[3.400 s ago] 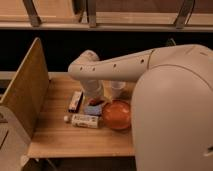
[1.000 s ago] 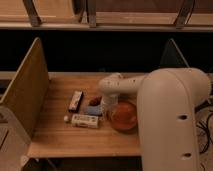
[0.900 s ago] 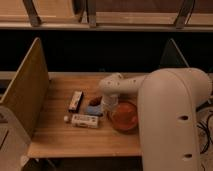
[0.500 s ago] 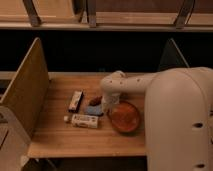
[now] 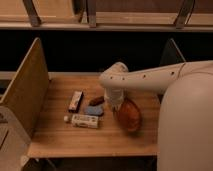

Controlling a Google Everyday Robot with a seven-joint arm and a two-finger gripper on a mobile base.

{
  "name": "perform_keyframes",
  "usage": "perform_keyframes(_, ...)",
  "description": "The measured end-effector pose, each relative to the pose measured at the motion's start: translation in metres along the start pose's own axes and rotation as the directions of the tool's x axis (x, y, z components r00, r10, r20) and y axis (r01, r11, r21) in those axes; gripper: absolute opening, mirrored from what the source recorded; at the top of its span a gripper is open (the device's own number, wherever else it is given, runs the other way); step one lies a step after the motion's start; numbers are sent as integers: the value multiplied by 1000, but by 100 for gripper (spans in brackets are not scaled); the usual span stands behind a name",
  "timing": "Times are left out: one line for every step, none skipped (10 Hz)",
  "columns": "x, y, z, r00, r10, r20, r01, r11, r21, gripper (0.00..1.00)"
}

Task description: Pick up the ceramic bowl

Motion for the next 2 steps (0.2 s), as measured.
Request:
perform_keyframes(-2,-2,-12,1000,8,24,-8,1000,1,0)
perform_keyframes(-3,-3,-20,999,18,38,-18,1000,-7,0)
